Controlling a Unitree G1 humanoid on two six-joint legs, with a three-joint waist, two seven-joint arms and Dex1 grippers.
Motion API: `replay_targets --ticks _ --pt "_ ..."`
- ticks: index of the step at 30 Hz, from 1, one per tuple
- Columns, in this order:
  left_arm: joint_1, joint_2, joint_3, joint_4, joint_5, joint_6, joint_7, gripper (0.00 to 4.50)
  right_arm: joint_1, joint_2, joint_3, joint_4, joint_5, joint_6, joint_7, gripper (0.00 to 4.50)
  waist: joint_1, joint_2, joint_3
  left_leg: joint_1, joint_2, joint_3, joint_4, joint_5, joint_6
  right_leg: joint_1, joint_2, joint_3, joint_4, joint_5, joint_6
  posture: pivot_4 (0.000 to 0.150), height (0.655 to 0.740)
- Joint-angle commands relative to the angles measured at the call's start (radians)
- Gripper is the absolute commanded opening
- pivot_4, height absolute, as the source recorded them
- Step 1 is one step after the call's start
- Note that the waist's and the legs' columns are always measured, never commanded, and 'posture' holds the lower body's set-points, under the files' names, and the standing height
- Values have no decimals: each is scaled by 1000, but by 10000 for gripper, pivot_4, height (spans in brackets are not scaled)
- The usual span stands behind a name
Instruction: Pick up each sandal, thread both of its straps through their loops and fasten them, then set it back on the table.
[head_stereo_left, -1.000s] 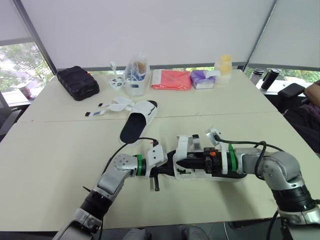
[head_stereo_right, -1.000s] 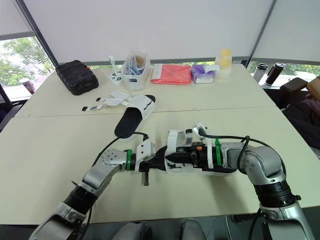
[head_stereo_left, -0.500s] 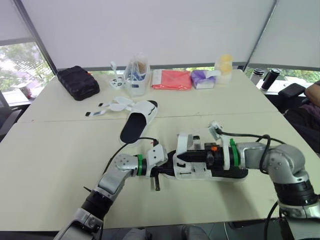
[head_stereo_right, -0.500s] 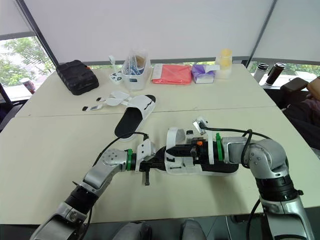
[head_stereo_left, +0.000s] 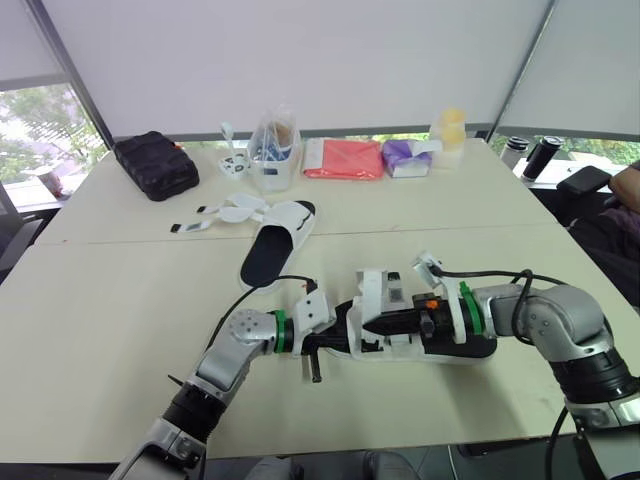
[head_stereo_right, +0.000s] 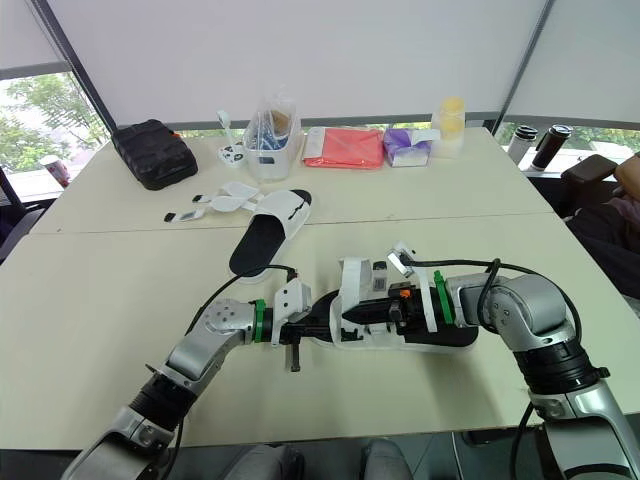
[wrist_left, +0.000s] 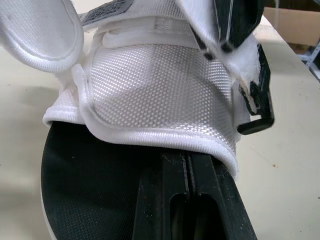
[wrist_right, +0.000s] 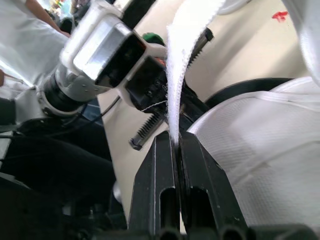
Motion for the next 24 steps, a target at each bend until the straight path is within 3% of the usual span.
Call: replay_targets --ticks 1,16,24 --pt "22 9 -12 38 28 41 23 0 7 -31 54 -8 -84 -87 37 751 0 0 0 0 0 0 0 0 0 0 0 0 0 0 0 1500 7400" --pt "17 7 -11 46 27 42 19 0 -61 -109 188 -3 -318 -426 307 751 0 0 0 0 0 0 0 0 0 0 0 0 0 0 0 1500 7400" --pt "20 2 -3 45 26 46 31 0 -140 -45 200 65 -388 -509 340 751 0 0 0 0 0 0 0 0 0 0 0 0 0 0 0 1500 7400"
